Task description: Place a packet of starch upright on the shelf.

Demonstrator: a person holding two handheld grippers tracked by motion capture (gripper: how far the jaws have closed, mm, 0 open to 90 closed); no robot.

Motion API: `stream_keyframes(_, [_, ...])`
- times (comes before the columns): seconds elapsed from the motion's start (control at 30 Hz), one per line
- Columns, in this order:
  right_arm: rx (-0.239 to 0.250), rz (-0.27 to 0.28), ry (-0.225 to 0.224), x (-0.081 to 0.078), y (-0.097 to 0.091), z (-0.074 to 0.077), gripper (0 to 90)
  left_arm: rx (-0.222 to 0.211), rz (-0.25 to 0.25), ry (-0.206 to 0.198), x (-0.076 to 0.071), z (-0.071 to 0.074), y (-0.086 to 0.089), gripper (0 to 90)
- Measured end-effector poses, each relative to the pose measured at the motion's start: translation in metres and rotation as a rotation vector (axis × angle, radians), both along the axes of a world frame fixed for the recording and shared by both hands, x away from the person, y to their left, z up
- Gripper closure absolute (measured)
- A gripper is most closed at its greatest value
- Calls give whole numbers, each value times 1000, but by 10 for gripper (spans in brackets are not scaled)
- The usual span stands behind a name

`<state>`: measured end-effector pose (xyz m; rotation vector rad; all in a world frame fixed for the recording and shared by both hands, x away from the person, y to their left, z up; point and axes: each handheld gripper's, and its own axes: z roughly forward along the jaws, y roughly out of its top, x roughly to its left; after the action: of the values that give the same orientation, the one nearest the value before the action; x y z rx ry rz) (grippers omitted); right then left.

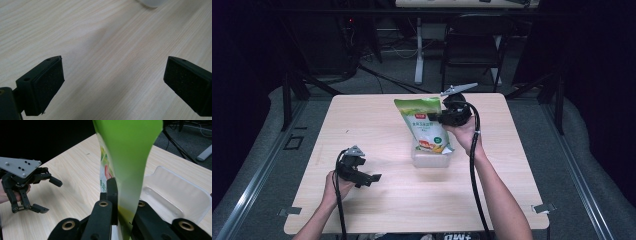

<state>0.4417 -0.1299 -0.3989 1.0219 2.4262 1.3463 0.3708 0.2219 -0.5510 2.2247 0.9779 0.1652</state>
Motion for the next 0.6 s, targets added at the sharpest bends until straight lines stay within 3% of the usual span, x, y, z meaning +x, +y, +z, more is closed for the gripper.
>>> stream_keyframes(0.6, [-4, 8, 36, 4, 2, -15, 900, -1, -1, -1, 0, 0, 0, 29])
